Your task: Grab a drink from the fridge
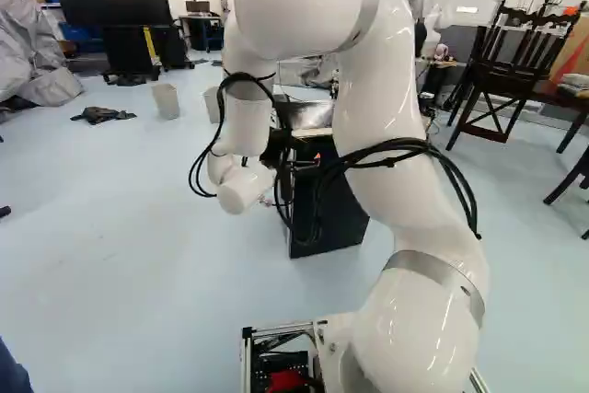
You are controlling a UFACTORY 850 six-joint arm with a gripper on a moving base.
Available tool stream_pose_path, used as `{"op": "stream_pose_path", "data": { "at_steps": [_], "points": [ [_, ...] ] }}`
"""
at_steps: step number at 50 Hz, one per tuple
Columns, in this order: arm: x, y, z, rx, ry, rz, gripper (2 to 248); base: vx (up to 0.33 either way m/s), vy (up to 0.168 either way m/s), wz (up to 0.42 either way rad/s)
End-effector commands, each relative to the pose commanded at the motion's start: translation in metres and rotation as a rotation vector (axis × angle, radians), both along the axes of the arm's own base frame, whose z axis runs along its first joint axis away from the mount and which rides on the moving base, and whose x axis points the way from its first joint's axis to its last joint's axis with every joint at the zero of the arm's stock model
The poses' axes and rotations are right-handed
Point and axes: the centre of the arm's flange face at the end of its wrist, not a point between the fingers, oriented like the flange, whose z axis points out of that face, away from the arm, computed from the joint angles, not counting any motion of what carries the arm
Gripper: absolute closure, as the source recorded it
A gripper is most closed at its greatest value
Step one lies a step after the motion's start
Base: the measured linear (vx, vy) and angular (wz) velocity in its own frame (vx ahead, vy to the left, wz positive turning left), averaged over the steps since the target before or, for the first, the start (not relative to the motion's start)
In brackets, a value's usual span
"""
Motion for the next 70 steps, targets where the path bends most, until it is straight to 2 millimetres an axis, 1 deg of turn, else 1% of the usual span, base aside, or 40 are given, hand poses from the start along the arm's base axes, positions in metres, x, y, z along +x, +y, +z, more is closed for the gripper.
{"op": "stream_pose_path", "data": {
  "at_steps": [25,40,52,70],
  "points": [
    [0.031,0.029,-0.003,0.063,-0.041,-0.136,3,0.0,0.0,0.0],
    [0.055,0.034,-0.005,0.106,-0.064,-0.246,3,0.0,0.0,0.0],
    [0.06,0.031,-0.007,0.116,-0.065,-0.297,3,0.0,0.0,0.0],
    [0.062,0.031,-0.033,0.088,-0.037,-0.302,3,0.0,0.0,0.0]
  ]
}}
